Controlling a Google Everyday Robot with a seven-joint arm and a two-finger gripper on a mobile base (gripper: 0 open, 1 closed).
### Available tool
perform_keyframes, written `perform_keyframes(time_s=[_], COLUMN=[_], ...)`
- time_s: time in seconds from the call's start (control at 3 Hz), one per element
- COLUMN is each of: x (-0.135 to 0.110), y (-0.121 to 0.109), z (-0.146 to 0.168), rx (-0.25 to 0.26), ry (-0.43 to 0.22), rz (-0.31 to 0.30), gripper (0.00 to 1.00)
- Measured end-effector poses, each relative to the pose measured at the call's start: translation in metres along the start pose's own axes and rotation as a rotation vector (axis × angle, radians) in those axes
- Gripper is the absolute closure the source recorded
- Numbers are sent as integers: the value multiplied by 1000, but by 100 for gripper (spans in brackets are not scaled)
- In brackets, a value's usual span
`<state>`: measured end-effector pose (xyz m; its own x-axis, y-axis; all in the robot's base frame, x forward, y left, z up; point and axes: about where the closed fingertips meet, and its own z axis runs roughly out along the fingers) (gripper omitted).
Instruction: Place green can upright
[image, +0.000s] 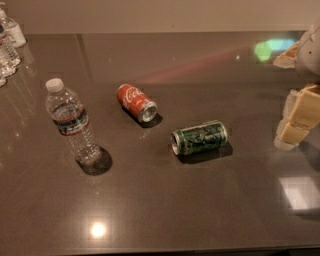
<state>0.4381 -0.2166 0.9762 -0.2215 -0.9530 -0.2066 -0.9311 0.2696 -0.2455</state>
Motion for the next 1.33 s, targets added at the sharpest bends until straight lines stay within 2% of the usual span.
perform_keyframes(time_s=[0.33,0.67,1.33], x=[0,-15,-59], y=[0,0,12], z=[0,6,46], rx=[3,-8,-94], ry=[0,-20,-107], rz=[-1,-53,-215], gripper=[0,0,0])
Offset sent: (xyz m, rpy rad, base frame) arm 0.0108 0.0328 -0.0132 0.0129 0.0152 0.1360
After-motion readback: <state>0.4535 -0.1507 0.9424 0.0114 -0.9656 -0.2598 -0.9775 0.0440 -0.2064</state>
